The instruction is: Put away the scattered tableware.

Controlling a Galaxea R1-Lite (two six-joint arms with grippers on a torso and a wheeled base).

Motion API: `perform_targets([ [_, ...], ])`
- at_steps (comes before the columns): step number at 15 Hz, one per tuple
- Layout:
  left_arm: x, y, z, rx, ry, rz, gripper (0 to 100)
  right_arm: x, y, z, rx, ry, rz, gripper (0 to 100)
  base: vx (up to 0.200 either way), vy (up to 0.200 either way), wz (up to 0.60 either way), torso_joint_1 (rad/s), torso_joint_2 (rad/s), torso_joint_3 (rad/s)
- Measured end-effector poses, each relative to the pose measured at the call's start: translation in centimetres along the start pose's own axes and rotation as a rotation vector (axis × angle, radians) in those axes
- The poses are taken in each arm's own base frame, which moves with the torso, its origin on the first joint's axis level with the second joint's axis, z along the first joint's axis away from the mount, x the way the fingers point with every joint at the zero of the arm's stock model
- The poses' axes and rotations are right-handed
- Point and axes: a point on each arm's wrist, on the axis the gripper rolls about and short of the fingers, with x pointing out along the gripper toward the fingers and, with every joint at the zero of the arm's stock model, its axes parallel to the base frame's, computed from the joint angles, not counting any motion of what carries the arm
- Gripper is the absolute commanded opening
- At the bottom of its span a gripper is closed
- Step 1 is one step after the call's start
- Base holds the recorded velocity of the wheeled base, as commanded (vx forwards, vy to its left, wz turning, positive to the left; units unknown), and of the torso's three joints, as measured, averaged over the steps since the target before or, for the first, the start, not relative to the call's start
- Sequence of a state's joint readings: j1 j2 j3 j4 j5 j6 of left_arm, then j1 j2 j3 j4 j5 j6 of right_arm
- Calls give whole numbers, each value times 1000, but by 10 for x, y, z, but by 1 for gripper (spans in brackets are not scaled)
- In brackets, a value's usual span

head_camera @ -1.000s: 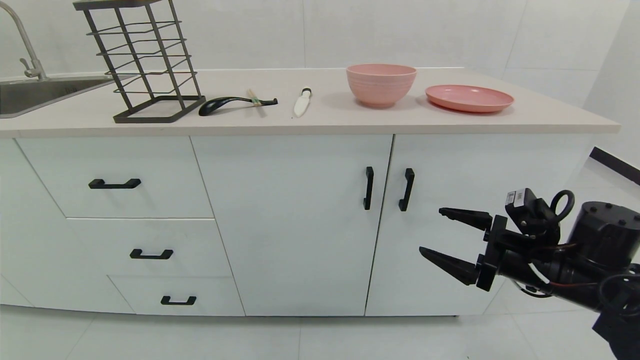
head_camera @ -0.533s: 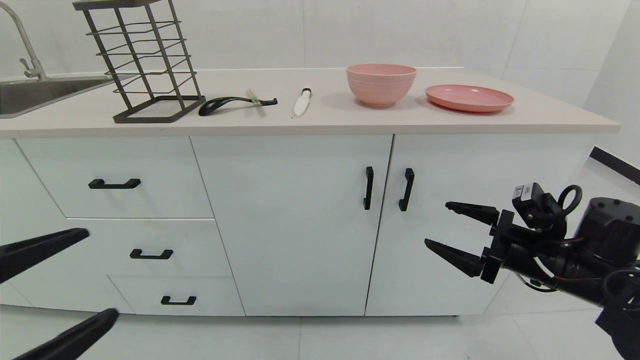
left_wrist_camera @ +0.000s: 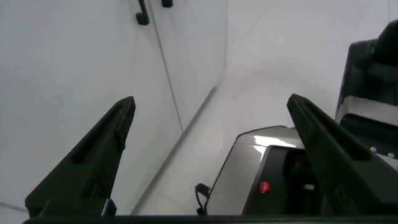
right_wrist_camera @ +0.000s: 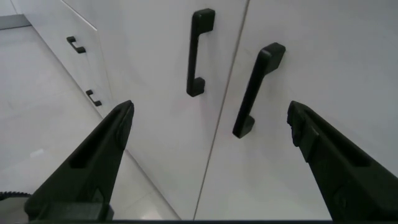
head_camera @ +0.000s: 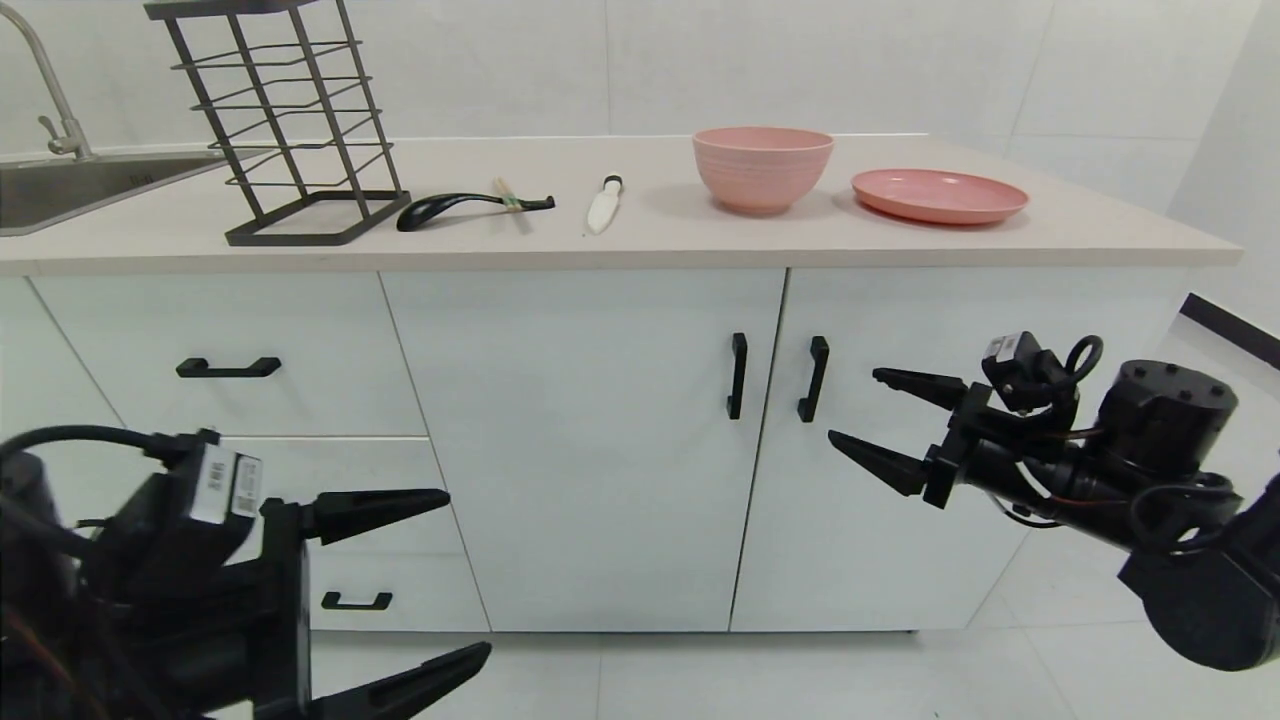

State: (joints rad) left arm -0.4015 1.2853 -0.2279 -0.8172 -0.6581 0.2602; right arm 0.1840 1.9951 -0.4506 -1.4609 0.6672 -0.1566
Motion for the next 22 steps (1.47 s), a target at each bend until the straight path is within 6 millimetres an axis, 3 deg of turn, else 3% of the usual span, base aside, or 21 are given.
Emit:
perform_targets([
  [4,43,-6,-21,5,63,-145,100,21,-12,-18,10,13,10,100,0,0,0,0,0,0],
  [11,102,3,-8,47,34,-199,100,42,-16,-28,1,0,55,100,0,0,0,0,0,0],
  [15,127,5,-8,42,27,-209,100,53,-12,-27,-11,-15,82,100,0,0,0,0,0,0],
  [22,171,16,10,58,-67,-185,100,60,-8,-33,-42,-43,209,100,0,0,0,0,0,0],
])
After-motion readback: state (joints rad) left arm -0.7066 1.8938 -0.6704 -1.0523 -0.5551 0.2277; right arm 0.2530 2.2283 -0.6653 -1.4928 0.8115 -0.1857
